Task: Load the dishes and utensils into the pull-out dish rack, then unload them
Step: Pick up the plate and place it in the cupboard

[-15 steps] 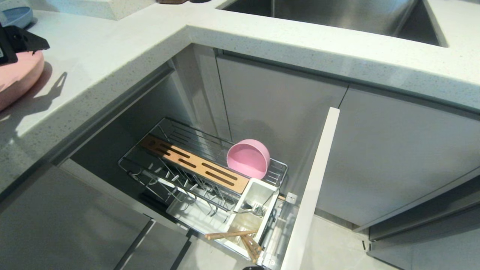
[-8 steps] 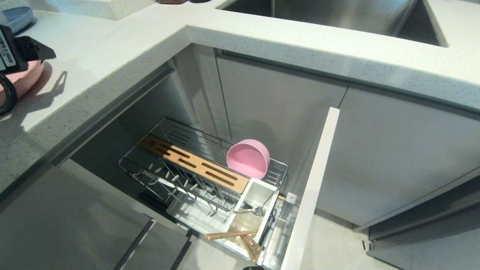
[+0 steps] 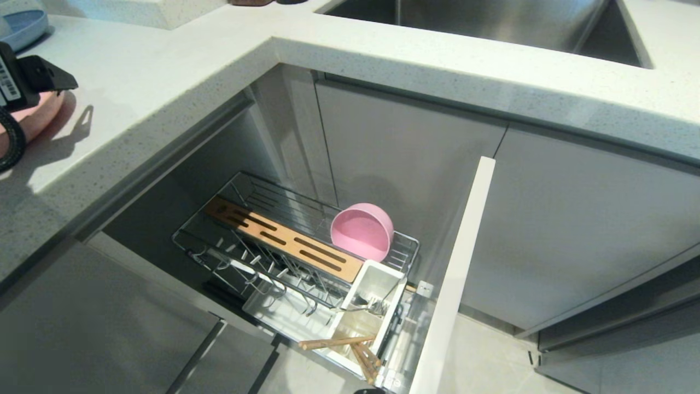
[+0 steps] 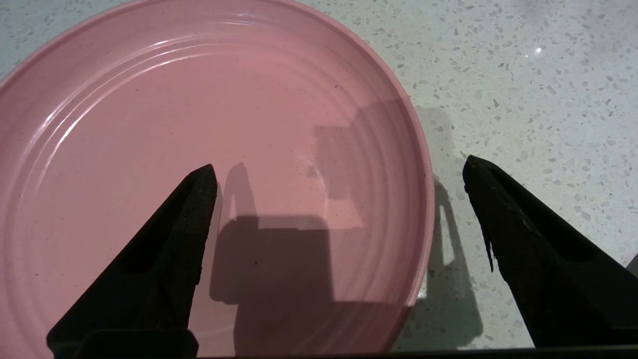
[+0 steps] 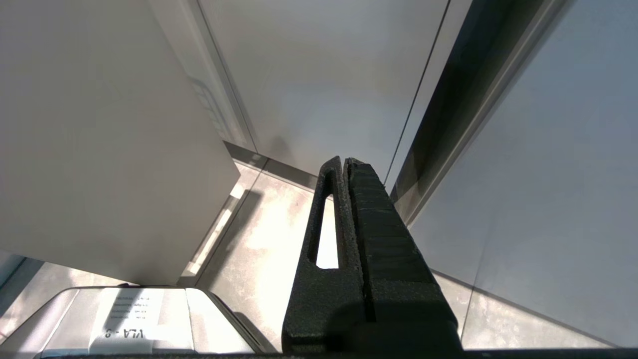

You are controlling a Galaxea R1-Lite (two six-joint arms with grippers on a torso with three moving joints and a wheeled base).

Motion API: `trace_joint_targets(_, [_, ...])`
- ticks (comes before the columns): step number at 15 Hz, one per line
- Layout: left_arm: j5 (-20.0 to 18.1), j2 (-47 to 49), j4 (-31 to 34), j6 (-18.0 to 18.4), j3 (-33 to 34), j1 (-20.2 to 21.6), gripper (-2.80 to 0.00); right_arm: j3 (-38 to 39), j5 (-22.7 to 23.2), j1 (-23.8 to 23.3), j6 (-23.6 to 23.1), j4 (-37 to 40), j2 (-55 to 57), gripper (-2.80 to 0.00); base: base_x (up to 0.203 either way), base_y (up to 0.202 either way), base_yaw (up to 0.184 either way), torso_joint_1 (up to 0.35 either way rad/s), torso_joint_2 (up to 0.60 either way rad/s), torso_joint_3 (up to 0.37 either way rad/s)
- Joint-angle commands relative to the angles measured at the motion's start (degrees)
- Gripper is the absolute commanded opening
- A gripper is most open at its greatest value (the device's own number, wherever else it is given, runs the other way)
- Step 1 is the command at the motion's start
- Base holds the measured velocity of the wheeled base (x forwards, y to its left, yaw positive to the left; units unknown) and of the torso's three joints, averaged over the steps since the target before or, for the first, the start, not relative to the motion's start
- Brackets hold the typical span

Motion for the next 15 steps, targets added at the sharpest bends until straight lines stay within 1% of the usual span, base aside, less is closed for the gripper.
trace_joint_targets(1, [0.20, -0.11, 0.13, -0.12, 0.29, -0.05, 0.00, 0.09, 0.00, 0.02, -0.02, -0.07, 0.00, -2.80, 0.000, 0.000, 0.000, 0.000, 0.00, 0.000])
trace_joint_targets(4, [-0.07, 0.25, 0.05, -0.77, 0.55, -0.05, 0.00, 0.09, 0.01, 0.02, -0.04, -0.08, 0.00, -2.80, 0.000, 0.000, 0.000, 0.000, 0.00, 0.000])
trace_joint_targets(7, [-1.55, 0.33, 0.13, -1.37, 0.73, -0.05, 0.00, 0.09, -0.05, 0.02, 0.03, -0.03, 0.00, -2.80, 0.000, 0.000, 0.000, 0.000, 0.00, 0.000])
trace_joint_targets(15, [-1.73, 0.42, 0.57, -1.37, 1.34, -0.05, 0.00, 0.09, 0.01, 0.02, -0.02, -0.07, 0.00, -2.80, 0.000, 0.000, 0.000, 0.000, 0.00, 0.000])
